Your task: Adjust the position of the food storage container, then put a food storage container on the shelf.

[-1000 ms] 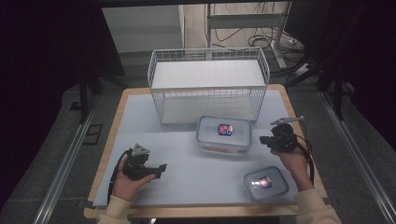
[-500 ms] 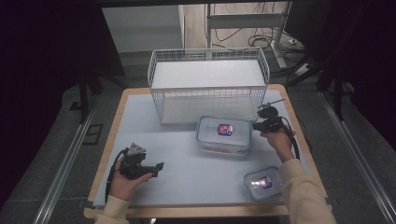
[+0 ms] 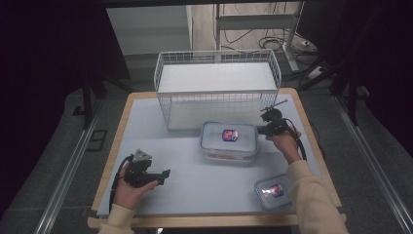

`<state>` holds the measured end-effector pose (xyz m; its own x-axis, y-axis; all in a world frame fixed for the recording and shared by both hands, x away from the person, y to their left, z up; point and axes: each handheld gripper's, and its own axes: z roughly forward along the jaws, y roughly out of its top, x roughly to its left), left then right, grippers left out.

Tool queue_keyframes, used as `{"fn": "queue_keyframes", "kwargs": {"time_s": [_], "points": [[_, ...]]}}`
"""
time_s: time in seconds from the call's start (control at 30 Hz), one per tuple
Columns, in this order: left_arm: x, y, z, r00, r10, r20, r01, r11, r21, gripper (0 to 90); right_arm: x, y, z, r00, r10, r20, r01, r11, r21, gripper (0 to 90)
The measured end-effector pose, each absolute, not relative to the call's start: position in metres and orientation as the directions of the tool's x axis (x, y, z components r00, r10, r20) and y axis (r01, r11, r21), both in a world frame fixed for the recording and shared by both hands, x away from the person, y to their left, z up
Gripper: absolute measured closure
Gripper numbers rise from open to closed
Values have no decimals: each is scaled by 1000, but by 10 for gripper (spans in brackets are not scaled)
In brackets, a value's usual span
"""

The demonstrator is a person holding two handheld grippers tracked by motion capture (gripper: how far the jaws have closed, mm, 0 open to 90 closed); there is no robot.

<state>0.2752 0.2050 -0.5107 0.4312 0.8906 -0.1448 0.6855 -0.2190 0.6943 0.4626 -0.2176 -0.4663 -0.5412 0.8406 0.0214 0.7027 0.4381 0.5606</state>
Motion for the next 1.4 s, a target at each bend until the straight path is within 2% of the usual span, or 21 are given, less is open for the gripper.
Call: {"fn": "queue_keyframes", "kwargs": {"time_s": [0.2,0.63,1.0,1.27,1.4], "points": [[275,205,-512,431,891,-144,687,-221,692,161,464,-195,-468,-600,800,5,663,494,562,900],[276,205,-513,429,892,-145,689,-220,691,161,465,-174,-472,-632,774,38,639,493,591,900],[275,206,-511,411,899,-152,690,-197,697,162,442,-204,-452,-620,774,127,649,415,638,899],[272,203,-509,407,900,-157,689,-189,700,163,424,-221,-451,-624,763,170,649,385,656,898],[272,200,-504,405,902,-151,683,-188,706,163,420,-229,-452,-627,753,199,652,368,663,865]]}}
